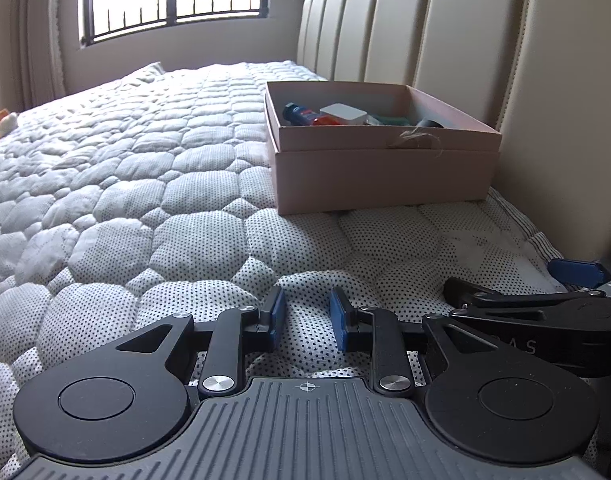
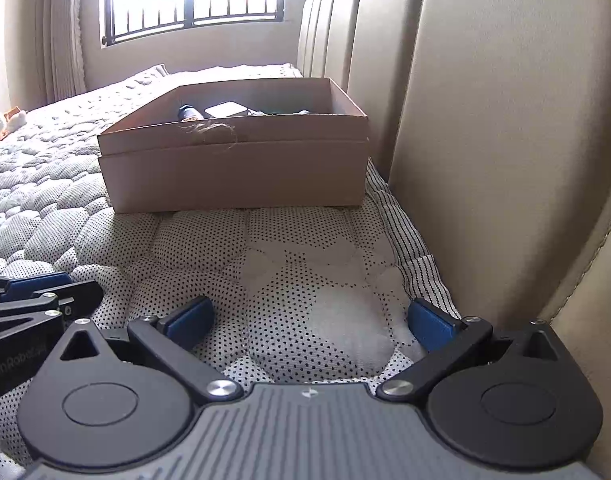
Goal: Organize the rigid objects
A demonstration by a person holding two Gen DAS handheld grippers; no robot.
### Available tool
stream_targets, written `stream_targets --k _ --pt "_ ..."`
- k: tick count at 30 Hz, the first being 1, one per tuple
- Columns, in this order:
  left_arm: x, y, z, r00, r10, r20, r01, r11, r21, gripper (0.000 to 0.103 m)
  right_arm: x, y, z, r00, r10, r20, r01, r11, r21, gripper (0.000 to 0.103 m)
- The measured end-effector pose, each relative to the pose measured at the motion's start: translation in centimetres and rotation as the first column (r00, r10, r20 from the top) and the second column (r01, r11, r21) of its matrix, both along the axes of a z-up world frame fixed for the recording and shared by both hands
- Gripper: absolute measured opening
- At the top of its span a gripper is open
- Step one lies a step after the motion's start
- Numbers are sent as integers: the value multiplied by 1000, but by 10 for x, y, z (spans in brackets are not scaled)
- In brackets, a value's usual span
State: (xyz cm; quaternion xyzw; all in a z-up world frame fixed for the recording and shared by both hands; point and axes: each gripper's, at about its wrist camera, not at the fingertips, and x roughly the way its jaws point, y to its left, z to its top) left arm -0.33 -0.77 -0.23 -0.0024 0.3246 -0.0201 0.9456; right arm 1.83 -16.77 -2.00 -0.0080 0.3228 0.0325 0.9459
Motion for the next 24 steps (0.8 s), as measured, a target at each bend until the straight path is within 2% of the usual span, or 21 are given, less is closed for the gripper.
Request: stream_targets --k 6,24 --pt "0 6 0 1000 -1 1 1 999 -33 27 0 0 0 1000 0 0 0 1000 0 103" --pt "-2 -1 0 1000 -8 4 8 1000 17 27 0 0 0 1000 0 0 0 1000 0 103"
